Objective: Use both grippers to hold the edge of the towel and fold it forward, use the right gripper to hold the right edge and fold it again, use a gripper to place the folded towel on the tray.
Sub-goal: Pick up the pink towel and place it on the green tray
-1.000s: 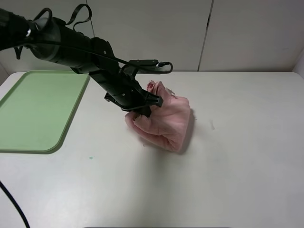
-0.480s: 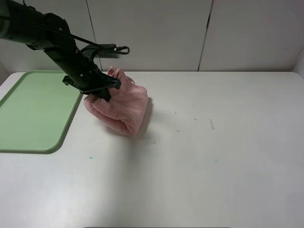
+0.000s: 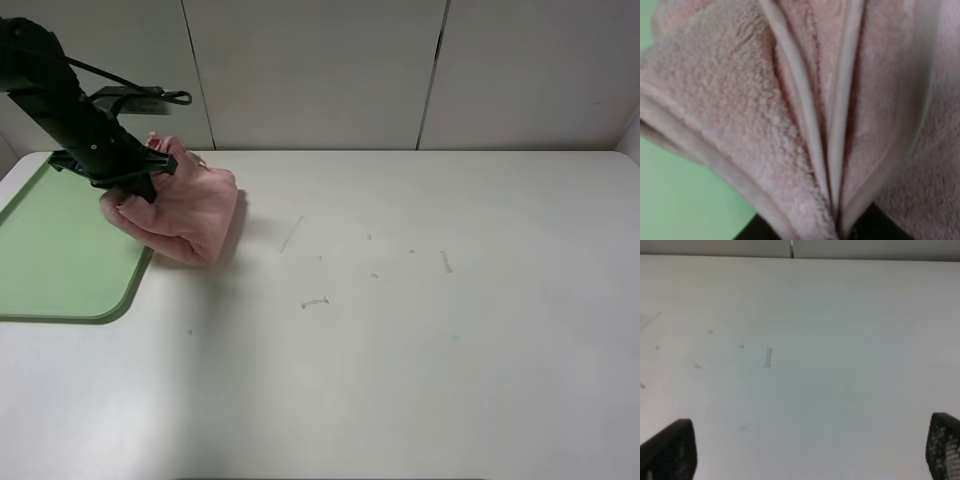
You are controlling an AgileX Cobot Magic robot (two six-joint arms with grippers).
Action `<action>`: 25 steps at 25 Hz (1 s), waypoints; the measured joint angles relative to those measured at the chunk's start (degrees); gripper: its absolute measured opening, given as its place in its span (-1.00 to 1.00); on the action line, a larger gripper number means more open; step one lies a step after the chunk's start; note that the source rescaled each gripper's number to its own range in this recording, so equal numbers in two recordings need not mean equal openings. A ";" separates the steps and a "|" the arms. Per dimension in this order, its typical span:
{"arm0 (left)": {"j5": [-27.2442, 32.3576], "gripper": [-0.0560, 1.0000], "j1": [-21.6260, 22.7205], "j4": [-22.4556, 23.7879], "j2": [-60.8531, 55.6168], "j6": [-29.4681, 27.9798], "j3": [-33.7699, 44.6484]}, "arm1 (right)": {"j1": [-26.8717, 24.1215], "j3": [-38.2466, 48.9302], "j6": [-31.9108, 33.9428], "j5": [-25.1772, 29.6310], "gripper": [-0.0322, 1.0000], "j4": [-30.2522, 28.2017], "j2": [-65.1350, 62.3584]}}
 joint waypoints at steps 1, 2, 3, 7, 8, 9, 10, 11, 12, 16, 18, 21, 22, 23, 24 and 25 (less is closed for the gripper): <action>0.00 -0.56 1.17 0.49 0.00 -0.04 0.00 | 0.00 0.00 0.00 0.00 1.00 0.00 0.00; 0.00 -0.56 2.08 1.14 0.00 -0.11 0.00 | 0.00 0.00 0.00 0.00 1.00 0.00 0.00; 0.00 -0.56 3.28 2.48 0.00 -0.11 0.00 | 0.00 0.00 0.00 0.00 1.00 0.00 0.00; 0.22 -0.56 6.28 6.13 0.00 -0.11 0.00 | 0.00 0.00 0.00 0.00 1.00 0.00 0.00; 0.24 -0.56 6.89 6.67 0.00 -0.11 0.00 | 0.00 0.00 0.00 0.00 1.00 0.00 0.00; 0.37 -0.56 7.76 7.50 0.00 -0.11 0.00 | 0.00 0.00 0.00 0.00 1.00 0.00 0.00; 0.37 -0.57 8.53 8.03 0.00 -0.11 0.00 | 0.00 0.00 0.00 0.00 1.00 0.00 0.00; 0.37 -0.57 9.16 8.29 0.00 -0.11 0.00 | 0.00 0.00 0.00 0.00 1.00 0.00 0.00; 0.37 -0.57 9.90 8.54 0.00 -0.11 0.00 | 0.00 0.00 0.00 0.00 1.00 0.00 0.00; 0.67 -0.57 11.81 8.96 0.00 -0.11 0.00 | 0.00 0.00 0.00 0.00 1.00 0.00 0.00; 0.91 -0.57 12.25 8.96 0.00 -0.17 0.00 | 0.00 0.00 0.00 0.00 1.00 0.00 0.00; 0.97 -0.57 12.43 8.96 0.00 -0.17 0.00 | 0.00 0.00 0.00 0.00 1.00 0.00 0.00; 0.97 -0.57 12.43 8.96 0.00 -0.17 0.00 | 0.00 0.00 0.00 0.00 1.00 0.00 0.00; 1.01 -0.57 12.43 8.96 0.00 -0.17 0.00 | 0.00 0.00 0.00 0.00 1.00 0.00 0.00; 1.01 -0.57 12.43 8.96 0.00 -0.17 0.00 | 0.00 0.00 0.00 0.00 1.00 0.00 0.00; 1.01 -0.57 12.43 8.96 0.00 -0.17 0.00 | 0.00 0.00 0.00 0.00 1.00 0.00 0.00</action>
